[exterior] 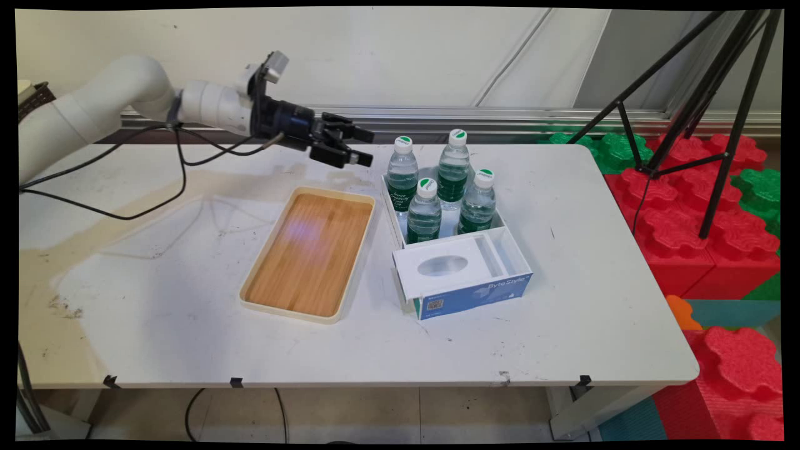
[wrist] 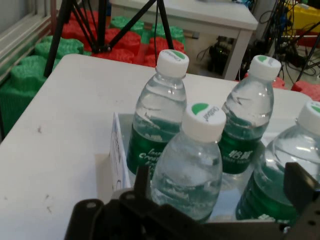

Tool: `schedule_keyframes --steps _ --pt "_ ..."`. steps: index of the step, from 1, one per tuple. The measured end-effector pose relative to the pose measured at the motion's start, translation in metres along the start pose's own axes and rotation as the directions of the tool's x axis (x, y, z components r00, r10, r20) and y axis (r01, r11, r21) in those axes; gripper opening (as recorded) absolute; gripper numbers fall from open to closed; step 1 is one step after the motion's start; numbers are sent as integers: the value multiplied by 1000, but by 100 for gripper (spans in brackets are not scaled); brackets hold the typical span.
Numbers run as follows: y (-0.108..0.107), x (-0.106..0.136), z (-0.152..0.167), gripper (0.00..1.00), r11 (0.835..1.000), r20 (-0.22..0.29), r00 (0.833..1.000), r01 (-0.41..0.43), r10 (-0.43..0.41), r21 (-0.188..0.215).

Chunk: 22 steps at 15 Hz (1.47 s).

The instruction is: Pick up the green bottle from the white box

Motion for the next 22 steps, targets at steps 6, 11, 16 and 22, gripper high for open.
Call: schedule_keyframes --steps 6,11,16,22 --pt "-6 -3 28 100 1000 -6 1000 -1 1 -11" --pt "-13 -8 48 100 1000 -9 1000 -4 4 -15" --pt "-23 -13 65 100 1000 -9 1000 -10 9 -10" --pt "-30 -20 73 100 1000 -4 1000 -13 13 -9"
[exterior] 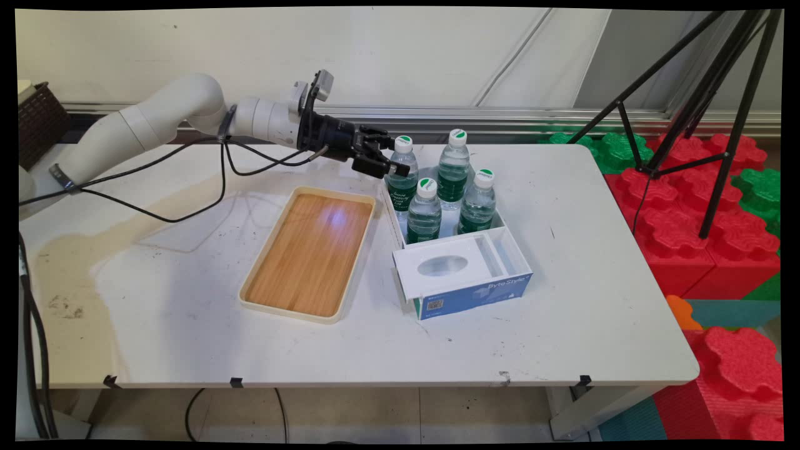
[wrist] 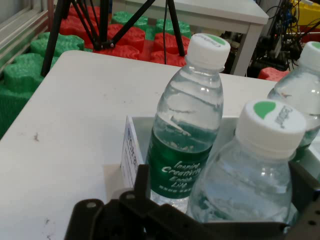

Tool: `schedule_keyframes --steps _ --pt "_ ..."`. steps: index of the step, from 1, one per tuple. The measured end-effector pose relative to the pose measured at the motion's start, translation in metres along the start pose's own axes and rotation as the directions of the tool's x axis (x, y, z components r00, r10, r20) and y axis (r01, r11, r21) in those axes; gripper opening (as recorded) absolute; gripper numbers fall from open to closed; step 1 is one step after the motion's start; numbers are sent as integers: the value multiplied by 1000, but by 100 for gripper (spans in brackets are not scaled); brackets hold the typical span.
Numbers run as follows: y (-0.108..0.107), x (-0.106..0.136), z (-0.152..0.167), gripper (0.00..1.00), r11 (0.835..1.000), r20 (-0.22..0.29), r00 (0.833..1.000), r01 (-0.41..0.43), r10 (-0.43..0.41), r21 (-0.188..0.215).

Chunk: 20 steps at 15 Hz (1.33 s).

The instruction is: Pick up the green bottle from the white box, then place the picked object on the tray

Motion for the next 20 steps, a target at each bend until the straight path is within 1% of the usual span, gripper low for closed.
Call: schedule_keyframes --steps 9,12,13,20 --pt "-4 -11 2 100 1000 13 1000 -9 9 -7" --pt "-4 -14 3 100 1000 16 1000 -24 24 -16" --pt "-4 -14 3 0 999 16 999 -30 30 -18" --pt "-5 -18 1 0 999 22 999 -36 37 -30"
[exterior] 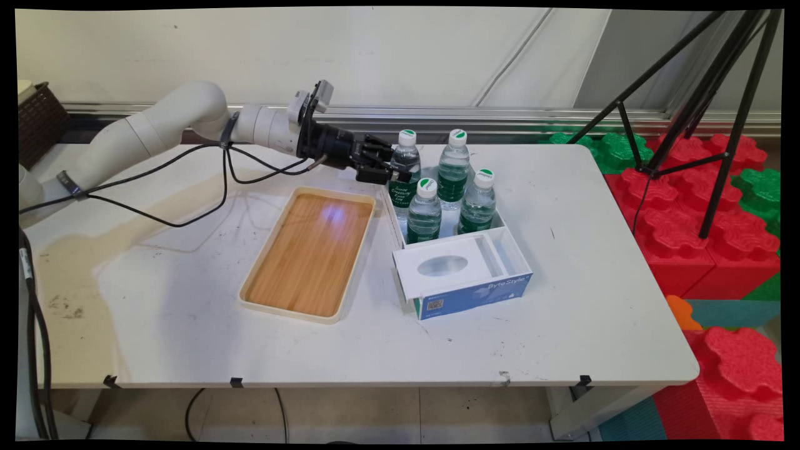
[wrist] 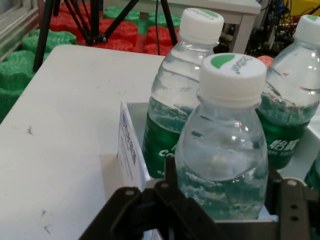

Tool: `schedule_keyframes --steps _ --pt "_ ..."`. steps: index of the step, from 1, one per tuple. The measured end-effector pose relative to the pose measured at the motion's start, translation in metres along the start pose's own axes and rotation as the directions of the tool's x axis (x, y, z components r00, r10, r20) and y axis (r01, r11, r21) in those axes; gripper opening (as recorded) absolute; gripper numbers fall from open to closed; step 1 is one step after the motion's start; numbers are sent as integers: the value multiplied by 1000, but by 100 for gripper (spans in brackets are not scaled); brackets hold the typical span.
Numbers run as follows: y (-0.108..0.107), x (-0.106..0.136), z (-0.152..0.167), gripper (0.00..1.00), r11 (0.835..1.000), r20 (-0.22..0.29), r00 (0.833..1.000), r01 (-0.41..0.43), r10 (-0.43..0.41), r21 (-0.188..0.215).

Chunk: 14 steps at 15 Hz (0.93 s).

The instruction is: Place the picked object on the tray

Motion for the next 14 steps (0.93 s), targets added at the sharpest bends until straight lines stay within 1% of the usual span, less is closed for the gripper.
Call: schedule_keyframes --steps 5,14 --pt "-2 5 -7 0 1000 -6 1000 11 -11 -1" --pt "0 41 -20 0 1000 -58 998 4 -4 -2"
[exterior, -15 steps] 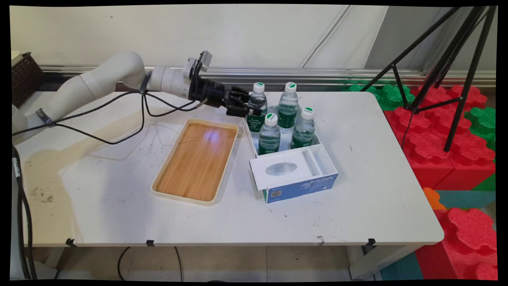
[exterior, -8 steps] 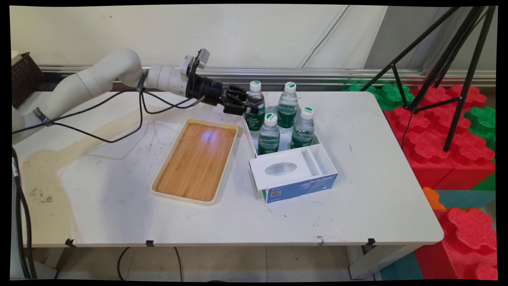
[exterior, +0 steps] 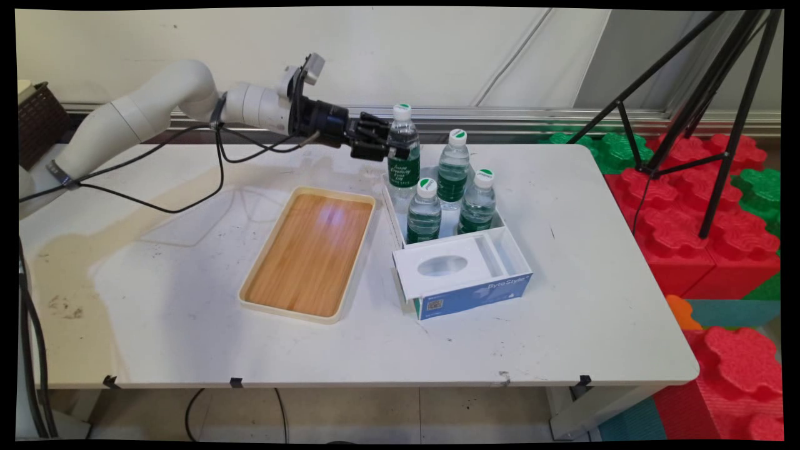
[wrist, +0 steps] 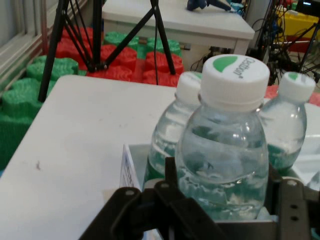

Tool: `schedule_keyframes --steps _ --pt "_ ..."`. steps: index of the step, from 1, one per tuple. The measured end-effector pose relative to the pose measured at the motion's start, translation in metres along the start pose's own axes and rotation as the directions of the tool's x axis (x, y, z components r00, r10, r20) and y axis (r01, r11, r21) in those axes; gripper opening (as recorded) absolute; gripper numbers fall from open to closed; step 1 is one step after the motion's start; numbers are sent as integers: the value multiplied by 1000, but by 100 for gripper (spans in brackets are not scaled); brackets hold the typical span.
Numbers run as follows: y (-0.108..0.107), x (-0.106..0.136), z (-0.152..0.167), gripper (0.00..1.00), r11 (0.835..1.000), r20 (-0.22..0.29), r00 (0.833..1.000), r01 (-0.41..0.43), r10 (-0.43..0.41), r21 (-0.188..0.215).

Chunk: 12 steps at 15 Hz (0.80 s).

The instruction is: Place the picked object on the tray

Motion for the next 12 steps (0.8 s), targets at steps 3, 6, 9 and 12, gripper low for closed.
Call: schedule_keyframes --steps 3,6,9,12 --pt "1 13 -5 0 1000 -18 1000 -6 6 -1" --pt "4 27 -12 0 1000 -35 999 -11 11 -4" --pt "10 37 -22 0 1000 -42 999 -16 16 -10" --pt "18 40 -36 0 999 -31 999 -29 29 -17"
